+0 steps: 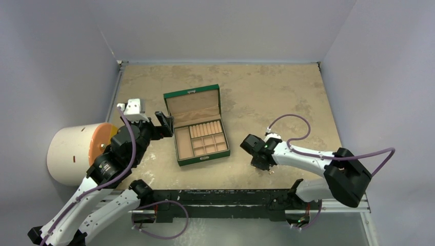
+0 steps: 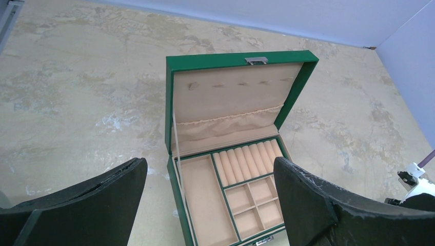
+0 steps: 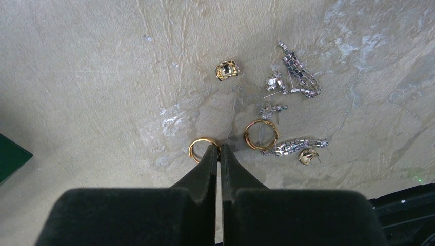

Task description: Organize the mixed jewelry

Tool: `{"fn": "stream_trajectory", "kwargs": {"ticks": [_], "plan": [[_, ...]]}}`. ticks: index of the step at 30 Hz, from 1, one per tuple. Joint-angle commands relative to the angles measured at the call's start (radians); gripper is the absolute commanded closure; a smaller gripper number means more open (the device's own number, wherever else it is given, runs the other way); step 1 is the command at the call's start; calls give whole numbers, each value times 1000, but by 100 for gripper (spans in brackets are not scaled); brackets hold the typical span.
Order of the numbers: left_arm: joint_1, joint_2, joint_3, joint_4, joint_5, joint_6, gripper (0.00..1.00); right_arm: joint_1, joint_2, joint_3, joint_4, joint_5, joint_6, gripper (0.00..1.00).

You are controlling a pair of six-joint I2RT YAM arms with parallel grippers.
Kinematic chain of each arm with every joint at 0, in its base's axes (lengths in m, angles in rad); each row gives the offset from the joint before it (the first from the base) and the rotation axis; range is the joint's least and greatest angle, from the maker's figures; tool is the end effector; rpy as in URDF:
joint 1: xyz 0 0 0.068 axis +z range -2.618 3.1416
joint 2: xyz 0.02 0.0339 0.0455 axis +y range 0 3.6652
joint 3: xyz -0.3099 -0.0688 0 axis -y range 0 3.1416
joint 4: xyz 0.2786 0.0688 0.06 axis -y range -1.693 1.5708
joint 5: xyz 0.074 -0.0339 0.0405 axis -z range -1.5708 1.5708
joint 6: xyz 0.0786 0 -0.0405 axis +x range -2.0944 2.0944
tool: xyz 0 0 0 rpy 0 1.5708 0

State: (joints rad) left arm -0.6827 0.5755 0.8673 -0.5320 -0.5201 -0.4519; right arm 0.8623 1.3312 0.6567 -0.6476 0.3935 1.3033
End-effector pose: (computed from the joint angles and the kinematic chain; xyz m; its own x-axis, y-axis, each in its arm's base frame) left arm 0.1392 -0.0629 0.3859 -0.2416 -0.2920 -0.9254 0.0750 0.9452 -0.3178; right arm 0.1775 0.1608 0.1453 -0.7838 0.4542 -0.4235 0.4391 0.8876 0.1392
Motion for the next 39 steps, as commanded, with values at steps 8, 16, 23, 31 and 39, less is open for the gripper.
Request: {"fn": "stream_trajectory", "kwargs": {"ticks": [8,16,23,31,39], "plan": [[5,0,-4,45,14,-1,7,-5,-119,-40,43,14,-63,100],[4,-9,2,15,111,-59,7,-5,-234,-33,137,34,-260,100],[5,-14,8,2,285,-169,8,-1,-276,-26,297,-50,-443,100],[4,-10,-84,71,491,-292,11,144,-234,73,403,17,-533,100],[4,60,-199,215,672,-381,21,224,-176,198,437,64,-582,100]]}}
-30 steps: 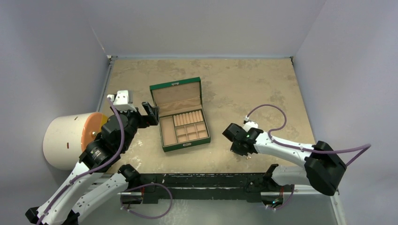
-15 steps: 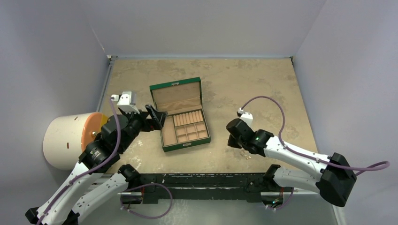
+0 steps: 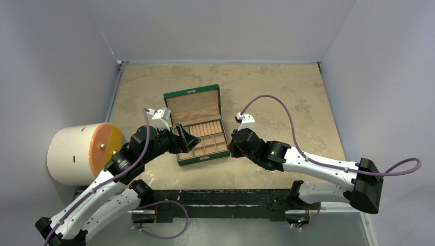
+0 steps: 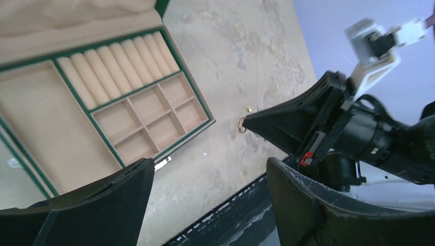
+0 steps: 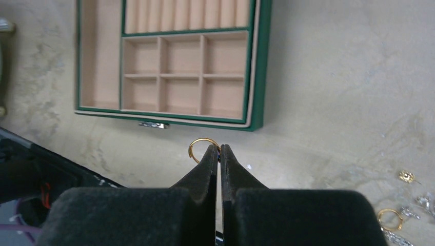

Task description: Organize the mixed jewelry

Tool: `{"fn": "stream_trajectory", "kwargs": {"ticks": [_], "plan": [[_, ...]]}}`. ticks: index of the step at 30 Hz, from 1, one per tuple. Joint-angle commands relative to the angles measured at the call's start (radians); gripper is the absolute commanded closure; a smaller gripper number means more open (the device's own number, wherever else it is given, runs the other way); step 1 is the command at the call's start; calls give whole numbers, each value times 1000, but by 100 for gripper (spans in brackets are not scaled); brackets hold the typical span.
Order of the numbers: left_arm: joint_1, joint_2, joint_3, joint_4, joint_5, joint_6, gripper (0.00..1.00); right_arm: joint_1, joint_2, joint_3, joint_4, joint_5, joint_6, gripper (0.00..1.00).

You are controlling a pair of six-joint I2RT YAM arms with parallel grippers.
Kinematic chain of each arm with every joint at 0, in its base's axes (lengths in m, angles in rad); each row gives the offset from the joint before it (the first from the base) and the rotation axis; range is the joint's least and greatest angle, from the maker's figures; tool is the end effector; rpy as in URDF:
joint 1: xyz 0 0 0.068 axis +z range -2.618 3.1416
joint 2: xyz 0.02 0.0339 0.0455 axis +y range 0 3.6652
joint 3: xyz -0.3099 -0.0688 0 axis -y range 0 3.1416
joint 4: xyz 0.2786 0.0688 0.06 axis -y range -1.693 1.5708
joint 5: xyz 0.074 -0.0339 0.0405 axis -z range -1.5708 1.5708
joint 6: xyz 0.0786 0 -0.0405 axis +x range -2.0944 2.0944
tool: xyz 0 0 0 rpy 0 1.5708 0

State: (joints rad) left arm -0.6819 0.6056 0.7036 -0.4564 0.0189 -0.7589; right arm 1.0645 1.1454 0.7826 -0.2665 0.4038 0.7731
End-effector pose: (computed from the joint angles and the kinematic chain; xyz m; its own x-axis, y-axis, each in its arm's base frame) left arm 0.1384 -0.1143 0.3234 -0.6407 -0.3661 -0.6749 0.2798 0.7073 -0.6492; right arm 0.1687 0.2405 0.2669 -0.6583 0.1370 -0.7401 -0.2660 0.8775 0.3991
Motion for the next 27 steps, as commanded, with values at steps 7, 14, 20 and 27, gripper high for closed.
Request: {"fn": "stream_trajectory", "kwargs": {"ticks": [7,14,20,27], "plan": [[3,68,-122,286,216,-160,26,58,21,128,107,35,-101,100],[2,113,-162,382,258,-197,35,86,72,193,131,-3,-117,100],[2,117,-172,388,268,-200,46,99,97,207,162,-39,-128,100],[1,108,-182,394,270,-205,58,108,80,177,229,-82,-150,100]]}}
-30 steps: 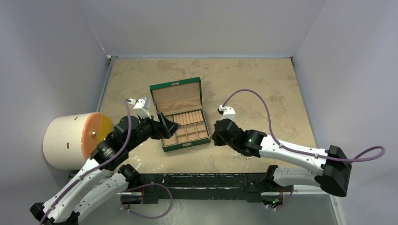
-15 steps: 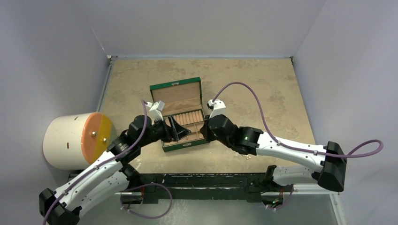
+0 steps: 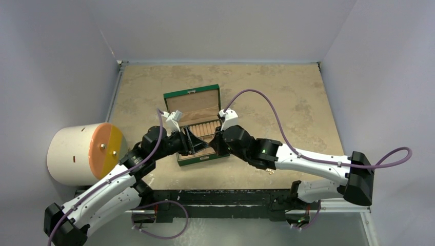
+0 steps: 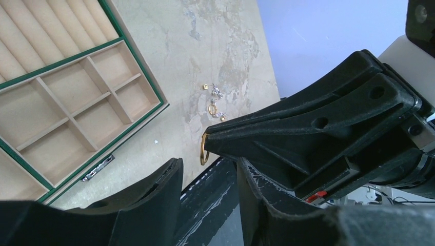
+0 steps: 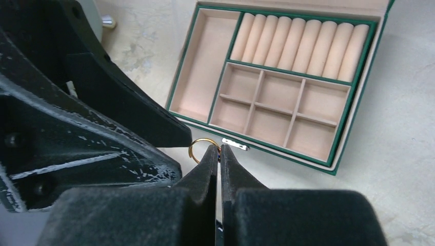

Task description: Organize the mixed jewelry

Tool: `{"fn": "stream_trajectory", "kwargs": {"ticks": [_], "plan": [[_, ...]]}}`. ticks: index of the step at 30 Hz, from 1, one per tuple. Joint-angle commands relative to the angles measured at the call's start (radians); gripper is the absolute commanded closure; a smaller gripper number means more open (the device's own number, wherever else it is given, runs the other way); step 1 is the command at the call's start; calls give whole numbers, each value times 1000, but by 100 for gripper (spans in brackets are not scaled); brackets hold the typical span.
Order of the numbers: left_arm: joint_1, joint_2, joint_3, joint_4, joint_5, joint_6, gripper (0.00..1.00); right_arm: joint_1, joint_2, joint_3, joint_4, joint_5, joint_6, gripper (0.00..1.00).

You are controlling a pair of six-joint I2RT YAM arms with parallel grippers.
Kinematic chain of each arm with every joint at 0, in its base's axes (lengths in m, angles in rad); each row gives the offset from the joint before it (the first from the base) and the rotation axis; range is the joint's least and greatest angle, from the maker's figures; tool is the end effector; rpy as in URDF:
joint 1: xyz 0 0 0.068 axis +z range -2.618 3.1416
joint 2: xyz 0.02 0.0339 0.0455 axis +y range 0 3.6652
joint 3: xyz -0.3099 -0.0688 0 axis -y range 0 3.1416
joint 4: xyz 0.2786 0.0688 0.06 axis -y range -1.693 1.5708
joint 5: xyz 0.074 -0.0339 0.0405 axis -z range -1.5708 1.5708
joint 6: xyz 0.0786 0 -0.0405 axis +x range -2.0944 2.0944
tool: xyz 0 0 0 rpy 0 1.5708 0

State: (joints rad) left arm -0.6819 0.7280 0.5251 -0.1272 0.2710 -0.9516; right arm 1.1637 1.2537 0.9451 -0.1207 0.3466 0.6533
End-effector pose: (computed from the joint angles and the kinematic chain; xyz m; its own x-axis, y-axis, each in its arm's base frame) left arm 0.1539 -0.1520 0.2738 -0.8007 -0.3606 -0.4784 0.2616 0.5079 -0.8207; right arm 0.1597 0.3031 0.3189 -0.5815 0.0952 -0.8080 -0.4885 0.7533 0.4404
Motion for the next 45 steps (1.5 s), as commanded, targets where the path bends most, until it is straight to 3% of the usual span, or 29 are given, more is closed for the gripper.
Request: {"fn": "stream_trajectory", "kwargs": {"ticks": [1,27,31,38,42,45], "plan": [[2,-13,-5,66,19,-12,59,10,-33,8,93,-29,-32,100],[2,-12,6,44,7,1,89,19,-59,-19,97,-23,-24,100],[2,-9,9,44,7,2,99,19,-56,-19,101,-30,-26,100],[2,-15,18,42,10,10,100,19,-65,-19,95,-38,-18,100],[2,-35,11,50,5,14,100,18,-98,-39,99,-49,-5,89],[2,-33,7,70,32,20,100,19,-131,-53,89,-57,9,75]]}}
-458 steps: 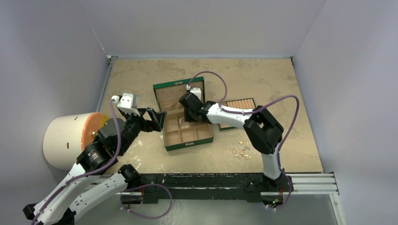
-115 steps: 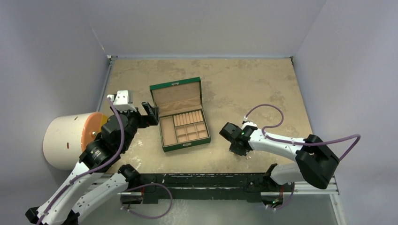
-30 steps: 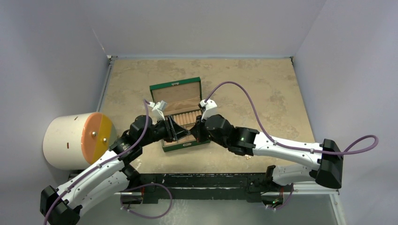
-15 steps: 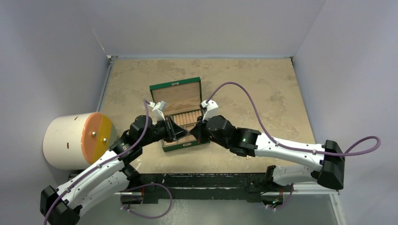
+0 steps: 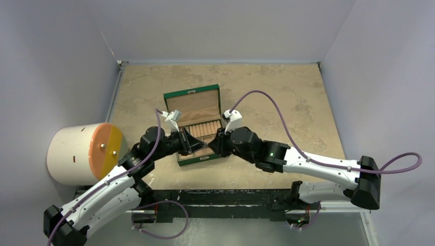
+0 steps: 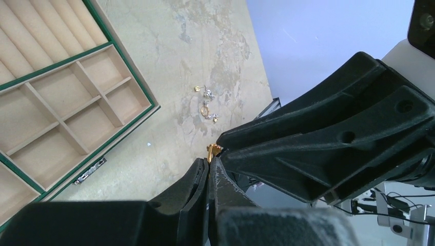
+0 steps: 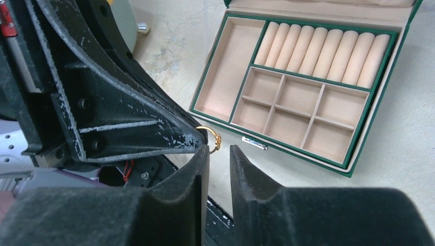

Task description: Organize the mixed jewelry

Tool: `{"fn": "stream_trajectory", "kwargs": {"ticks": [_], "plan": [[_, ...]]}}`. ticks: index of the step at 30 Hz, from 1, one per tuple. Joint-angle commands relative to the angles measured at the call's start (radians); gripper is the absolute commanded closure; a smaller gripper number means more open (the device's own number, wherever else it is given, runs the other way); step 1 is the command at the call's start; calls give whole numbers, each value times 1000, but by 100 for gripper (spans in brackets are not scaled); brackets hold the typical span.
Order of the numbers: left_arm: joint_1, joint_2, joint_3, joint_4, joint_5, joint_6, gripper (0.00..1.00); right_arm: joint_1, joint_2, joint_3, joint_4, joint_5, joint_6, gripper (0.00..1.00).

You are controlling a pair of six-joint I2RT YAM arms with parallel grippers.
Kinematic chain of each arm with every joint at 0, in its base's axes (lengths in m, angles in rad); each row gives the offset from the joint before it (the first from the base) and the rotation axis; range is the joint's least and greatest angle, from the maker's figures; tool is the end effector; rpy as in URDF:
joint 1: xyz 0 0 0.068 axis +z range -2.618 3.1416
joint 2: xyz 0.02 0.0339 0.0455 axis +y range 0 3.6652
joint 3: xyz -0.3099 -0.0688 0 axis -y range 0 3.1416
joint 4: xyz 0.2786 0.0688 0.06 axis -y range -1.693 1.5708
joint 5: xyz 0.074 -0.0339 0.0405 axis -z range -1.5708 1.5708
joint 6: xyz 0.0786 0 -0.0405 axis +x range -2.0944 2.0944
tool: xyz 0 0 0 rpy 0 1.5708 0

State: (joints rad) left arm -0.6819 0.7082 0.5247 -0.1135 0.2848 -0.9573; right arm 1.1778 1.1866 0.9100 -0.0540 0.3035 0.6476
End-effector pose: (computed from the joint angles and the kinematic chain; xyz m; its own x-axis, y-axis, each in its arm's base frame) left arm 0.1510 -0.1510 0.2795 -0.7959 -0.3646 -0.4833 0.2826 0.4823 -0.8292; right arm 0.1478 0.2951 0.3341 -0.5657 0.1388 -0.8129 -0.5417 0.6806 0.4932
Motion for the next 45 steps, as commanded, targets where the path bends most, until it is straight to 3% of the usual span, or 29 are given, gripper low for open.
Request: {"fn": "stream_trajectory", "kwargs": {"ticks": [1,12,15,24,35,45], "plan": [[2,-13,8,62,24,28,100,5,-76,-23,20,-18,21,71],[2,-35,8,95,88,77,100,5,-311,-154,20,-89,26,33],[2,-36,14,98,128,99,100,4,-397,-188,39,-111,-15,27],[2,-60,32,242,302,107,100,-6,-511,-185,107,-292,-137,27],[2,-101,58,284,424,97,100,-29,-443,-176,287,-529,-119,33],[2,-152,48,310,455,72,100,-63,-379,-181,393,-614,-53,41]]}}
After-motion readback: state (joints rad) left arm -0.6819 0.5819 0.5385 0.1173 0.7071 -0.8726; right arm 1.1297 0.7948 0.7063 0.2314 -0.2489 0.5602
